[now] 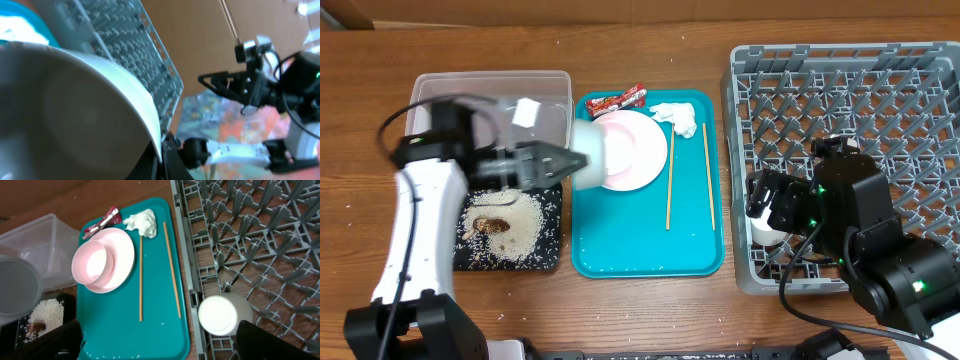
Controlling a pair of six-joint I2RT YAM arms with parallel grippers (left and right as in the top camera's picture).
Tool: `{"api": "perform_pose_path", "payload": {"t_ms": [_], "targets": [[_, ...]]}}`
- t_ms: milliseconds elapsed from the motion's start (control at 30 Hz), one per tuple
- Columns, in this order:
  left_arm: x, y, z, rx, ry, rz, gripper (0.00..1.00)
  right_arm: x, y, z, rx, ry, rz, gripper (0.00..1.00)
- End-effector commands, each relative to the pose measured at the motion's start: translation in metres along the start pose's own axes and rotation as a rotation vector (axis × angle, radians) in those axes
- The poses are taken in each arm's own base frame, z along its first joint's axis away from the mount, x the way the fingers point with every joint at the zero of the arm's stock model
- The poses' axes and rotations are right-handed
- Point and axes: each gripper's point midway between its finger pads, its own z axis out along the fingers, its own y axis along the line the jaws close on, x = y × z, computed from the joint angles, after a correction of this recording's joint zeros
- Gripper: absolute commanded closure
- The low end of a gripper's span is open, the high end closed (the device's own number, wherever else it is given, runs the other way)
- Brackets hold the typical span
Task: Sort waste into correct bins and load items into the dishwasher
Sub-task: 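Carry emptied bowl to dish rack and place it with left gripper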
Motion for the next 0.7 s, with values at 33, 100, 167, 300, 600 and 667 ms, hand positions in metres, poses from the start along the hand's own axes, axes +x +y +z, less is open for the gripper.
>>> {"api": "perform_pose_path", "payload": {"t_ms": [33,100,167,300,600,667], "targets": [[-0.022,-0.009,0.071,-0.09,0.079,-0.076,0.96,-0.027,0.001,-0.032,-0.014,-0.143,0.02,0.0],[-0.044,-0.031,0.114,-0.064,0.035,0.011,0.96,-0.033,0.006,-0.046,-0.053,-0.185,0.025,0.0],[-0.058,-0.051,0.149,-0.028,-0.021,0.073,0.96,-0.033,0.011,-0.057,-0.103,-0.199,0.025,0.0],[-0.06,-0.062,0.217,0.033,-0.084,0.056,0.96,-0.024,0.019,-0.062,-0.16,-0.164,0.005,0.0],[-0.022,-0.024,0.318,0.256,-0.061,-0.191,0.96,-0.006,0.026,-0.061,-0.212,-0.08,-0.057,0.0],[-0.012,-0.01,0.33,0.273,-0.047,-0.238,0.96,-0.002,0.024,-0.061,-0.202,-0.065,-0.057,0.0]]}}
